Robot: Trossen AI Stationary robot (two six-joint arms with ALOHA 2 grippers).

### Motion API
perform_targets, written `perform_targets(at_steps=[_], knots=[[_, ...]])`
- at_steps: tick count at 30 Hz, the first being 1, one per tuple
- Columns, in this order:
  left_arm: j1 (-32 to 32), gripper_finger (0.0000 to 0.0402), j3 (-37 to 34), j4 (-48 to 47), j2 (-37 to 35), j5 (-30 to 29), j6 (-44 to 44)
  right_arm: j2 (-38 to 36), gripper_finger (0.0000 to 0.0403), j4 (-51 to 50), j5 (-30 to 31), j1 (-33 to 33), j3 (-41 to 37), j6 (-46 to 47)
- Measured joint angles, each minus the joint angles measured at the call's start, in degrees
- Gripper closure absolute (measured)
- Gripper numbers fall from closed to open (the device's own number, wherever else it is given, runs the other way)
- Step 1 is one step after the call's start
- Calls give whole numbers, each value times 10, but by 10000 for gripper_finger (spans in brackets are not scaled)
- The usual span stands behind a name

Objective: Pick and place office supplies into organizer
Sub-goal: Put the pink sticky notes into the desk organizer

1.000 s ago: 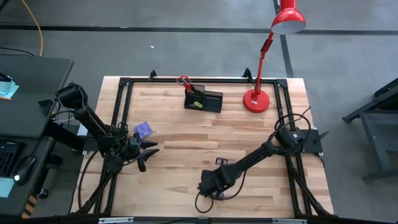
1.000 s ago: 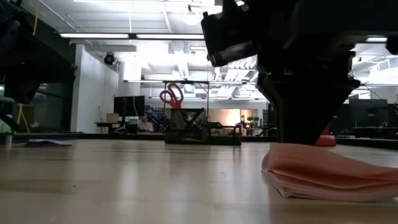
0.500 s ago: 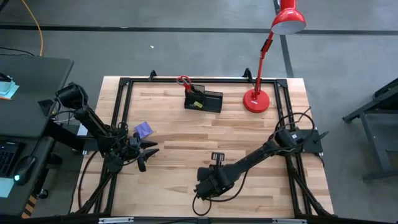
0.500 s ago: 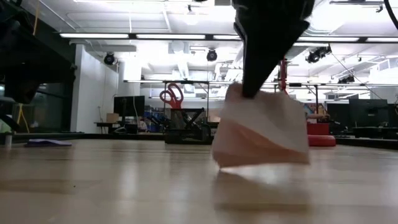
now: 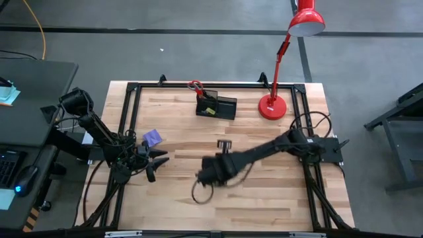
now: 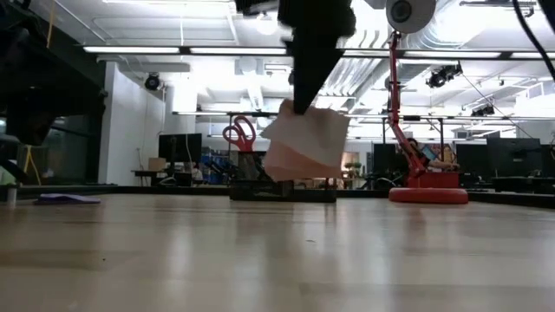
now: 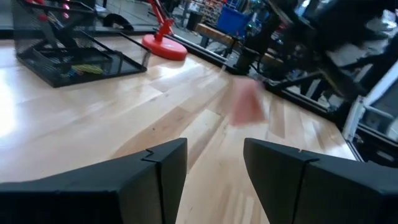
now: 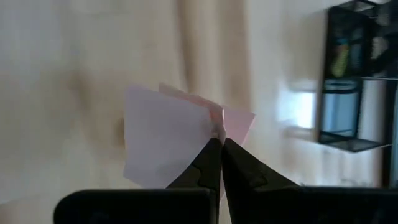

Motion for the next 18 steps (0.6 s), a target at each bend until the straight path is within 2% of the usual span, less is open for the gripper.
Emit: perform_targets(at_steps=[6,9,14,18], knots=[[0,252,0,2,0,36,-9,0,403,-17,4,-71,3,-80],[0,252,0,6,0,47,-23,0,403,-34,28,-111,3,-117],[0,252,0,9,0,28,-23,-9,403,-50,89,-173,3,-182],[0,252,0,9,0,30,-24,-28,403,-19,77,-229,3,-236]])
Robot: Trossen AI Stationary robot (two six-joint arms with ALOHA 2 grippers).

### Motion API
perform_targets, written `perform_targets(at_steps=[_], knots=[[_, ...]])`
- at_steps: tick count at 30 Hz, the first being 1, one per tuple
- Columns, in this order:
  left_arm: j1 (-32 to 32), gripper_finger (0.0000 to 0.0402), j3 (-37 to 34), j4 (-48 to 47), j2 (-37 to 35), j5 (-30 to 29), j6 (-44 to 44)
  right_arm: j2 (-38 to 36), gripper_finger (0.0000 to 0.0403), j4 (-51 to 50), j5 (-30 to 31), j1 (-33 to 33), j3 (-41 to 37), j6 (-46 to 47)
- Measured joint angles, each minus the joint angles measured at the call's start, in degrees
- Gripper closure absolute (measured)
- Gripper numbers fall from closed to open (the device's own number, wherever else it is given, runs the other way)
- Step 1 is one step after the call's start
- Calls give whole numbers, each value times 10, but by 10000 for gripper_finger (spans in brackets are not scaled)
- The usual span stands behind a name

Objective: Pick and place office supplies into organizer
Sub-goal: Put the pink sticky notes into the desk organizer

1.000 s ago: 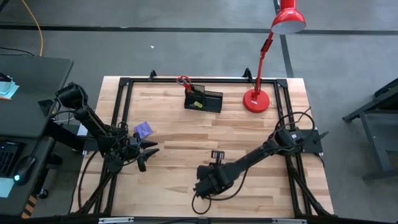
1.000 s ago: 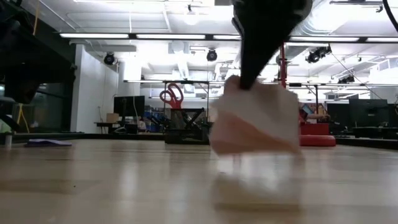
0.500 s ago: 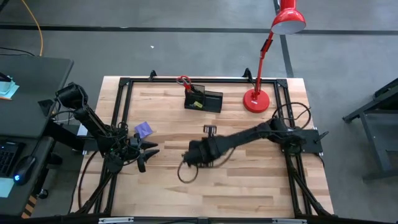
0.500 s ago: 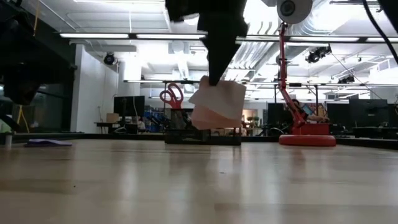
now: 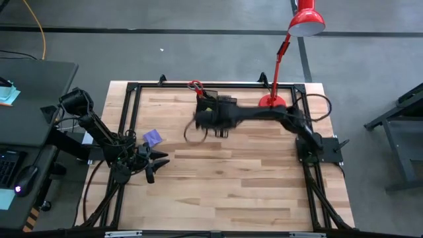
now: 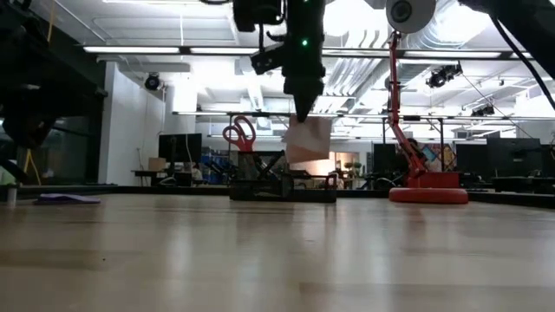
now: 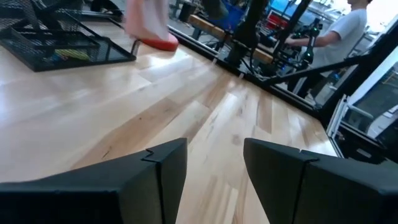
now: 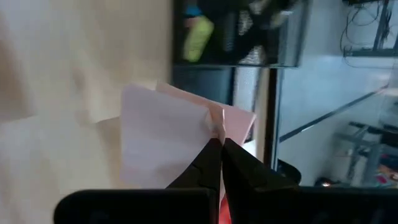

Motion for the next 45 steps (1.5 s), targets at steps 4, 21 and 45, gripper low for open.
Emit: perform_targets(at_steps=[4,21,45], knots=[[0,252,0,0,0,18,2,-18,403,37,-39,-57,0,-60],[0,252,0,-3,0,49,27,-22,403,59,-228,-196,0,-165],[0,252,0,-3,0,16,41,-9,384,224,-287,-237,-170,-233]])
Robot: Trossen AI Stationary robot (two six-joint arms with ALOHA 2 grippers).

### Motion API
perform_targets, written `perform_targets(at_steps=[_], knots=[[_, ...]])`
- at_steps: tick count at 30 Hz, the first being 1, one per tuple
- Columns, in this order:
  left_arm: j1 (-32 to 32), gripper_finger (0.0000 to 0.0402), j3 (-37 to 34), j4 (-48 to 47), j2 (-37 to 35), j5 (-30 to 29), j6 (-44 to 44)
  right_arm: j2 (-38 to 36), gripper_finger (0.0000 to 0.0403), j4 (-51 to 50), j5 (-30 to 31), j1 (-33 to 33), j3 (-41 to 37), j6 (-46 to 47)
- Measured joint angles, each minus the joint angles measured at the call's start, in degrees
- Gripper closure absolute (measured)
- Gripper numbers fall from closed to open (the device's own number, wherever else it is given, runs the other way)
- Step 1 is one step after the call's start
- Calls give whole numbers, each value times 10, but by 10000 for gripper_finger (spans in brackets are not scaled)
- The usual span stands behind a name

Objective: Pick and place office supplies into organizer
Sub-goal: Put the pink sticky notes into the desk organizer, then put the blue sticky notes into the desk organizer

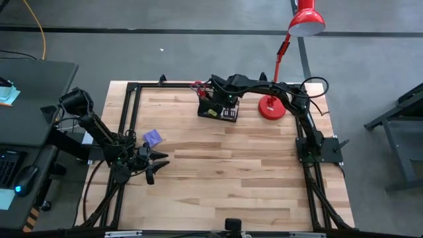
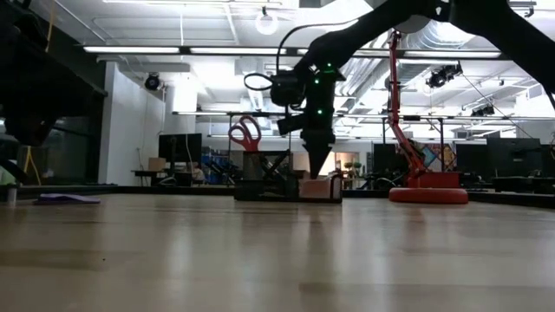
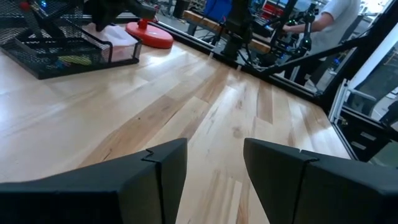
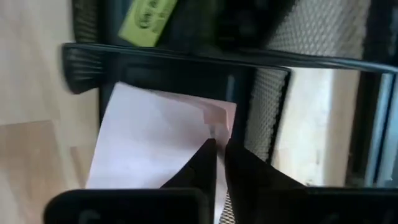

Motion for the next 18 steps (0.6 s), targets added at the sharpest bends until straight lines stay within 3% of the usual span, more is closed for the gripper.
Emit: perform_targets(at_steps=[7,12,15,18], knots=[[0,252,0,0,0,-2,0,0,293,6,20,8,7,-4],[0,252,0,0,0,0,0,0,215,0,76,26,7,-1],[0,252,0,0,0,-2,0,0,188,-17,121,43,9,17],[0,252,0,-5,0,-3,8,0,178,-45,99,67,33,60]])
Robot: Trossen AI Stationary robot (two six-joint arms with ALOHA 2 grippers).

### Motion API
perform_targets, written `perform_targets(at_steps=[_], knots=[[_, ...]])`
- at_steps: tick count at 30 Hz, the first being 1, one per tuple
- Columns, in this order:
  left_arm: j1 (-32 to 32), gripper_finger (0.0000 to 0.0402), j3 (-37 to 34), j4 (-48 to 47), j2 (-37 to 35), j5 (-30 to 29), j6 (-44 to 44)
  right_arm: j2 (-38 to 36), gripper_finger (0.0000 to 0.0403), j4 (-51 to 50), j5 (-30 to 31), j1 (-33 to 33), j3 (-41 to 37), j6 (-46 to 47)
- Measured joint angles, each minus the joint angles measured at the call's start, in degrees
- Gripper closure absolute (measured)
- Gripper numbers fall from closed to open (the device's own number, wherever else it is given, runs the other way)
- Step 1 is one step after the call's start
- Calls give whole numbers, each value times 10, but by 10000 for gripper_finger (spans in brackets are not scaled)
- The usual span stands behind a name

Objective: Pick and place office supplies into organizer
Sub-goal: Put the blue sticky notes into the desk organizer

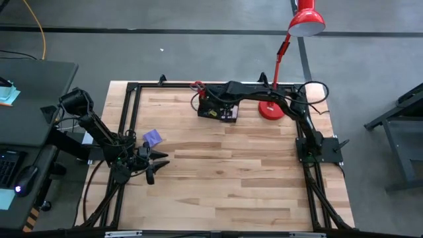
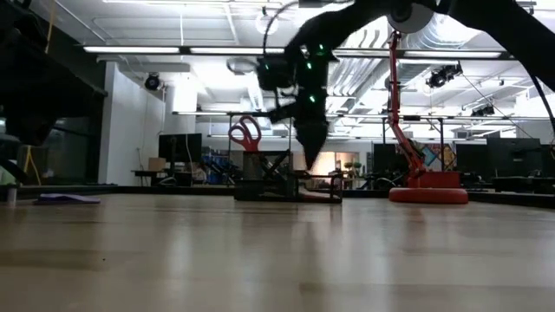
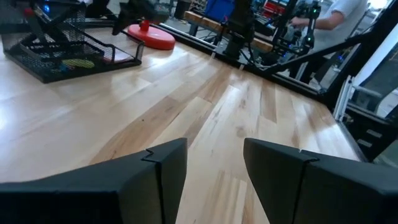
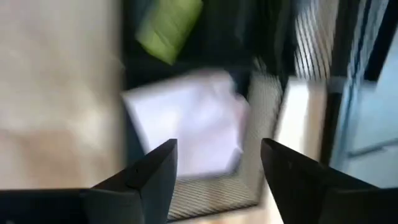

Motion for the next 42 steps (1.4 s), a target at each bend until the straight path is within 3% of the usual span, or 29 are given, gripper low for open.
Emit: perform_targets(at_steps=[9,13,17,22,31,34,38,42], knots=[[6,252,0,2,0,-27,39,-1,180,-49,-90,91,46,160],[39,252,1,5,-10,-26,52,-1,180,-62,-96,141,48,220],[69,252,14,4,-20,17,87,-1,180,-73,-121,203,47,295],[83,252,39,4,-21,55,107,-1,180,-26,-170,319,43,268],[82,252,63,3,-21,47,99,-7,180,305,-144,472,23,233],[82,252,64,7,-21,53,95,-14,180,450,-119,490,-70,247],[82,252,64,10,-21,75,95,-28,181,727,-89,508,-222,264],[82,252,68,5,-21,78,156,-45,180,941,-78,531,-322,281]])
